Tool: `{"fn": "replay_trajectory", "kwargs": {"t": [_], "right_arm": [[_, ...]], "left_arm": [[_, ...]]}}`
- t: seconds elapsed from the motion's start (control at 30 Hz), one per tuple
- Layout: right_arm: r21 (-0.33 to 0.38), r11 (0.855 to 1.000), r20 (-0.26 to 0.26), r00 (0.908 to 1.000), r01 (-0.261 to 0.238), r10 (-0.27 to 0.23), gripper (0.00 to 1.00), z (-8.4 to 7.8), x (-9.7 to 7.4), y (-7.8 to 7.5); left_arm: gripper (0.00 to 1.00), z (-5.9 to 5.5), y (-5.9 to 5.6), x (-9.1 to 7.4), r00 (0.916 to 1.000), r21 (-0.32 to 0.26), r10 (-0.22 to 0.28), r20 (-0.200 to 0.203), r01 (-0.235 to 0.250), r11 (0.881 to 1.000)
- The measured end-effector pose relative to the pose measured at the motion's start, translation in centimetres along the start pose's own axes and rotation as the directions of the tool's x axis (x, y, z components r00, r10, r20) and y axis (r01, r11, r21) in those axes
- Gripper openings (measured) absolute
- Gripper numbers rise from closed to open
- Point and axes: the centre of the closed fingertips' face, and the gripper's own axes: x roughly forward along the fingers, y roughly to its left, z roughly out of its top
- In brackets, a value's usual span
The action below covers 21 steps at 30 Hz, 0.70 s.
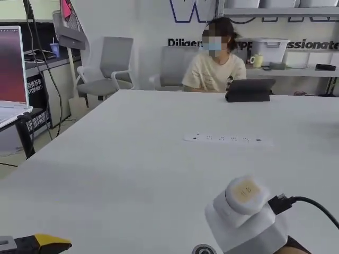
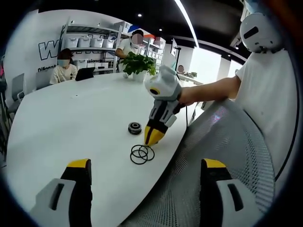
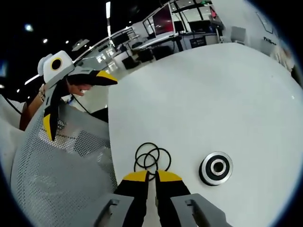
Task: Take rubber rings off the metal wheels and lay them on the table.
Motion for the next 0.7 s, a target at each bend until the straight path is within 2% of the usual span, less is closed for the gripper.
{"fn": "replay_trajectory", "kwargs": {"t": [0.3,0.7], "right_arm": [[-0.005,1.0,0.022,0.9996,0.02,-0.02,0.04,0.6,-0.7,-0.6],[0.018,0.998,0.116,0.9915,0.058,-0.059,0.05,2.6,-2.8,-1.7]], "left_arm": [[0.94,0.0,0.0,0.0,1.0,0.004,0.003,-0.002,-0.003,1.0],[0.94,0.3,0.2,-0.1,0.9998,0.006,0.018,0.013,-0.018,1.0]]}}
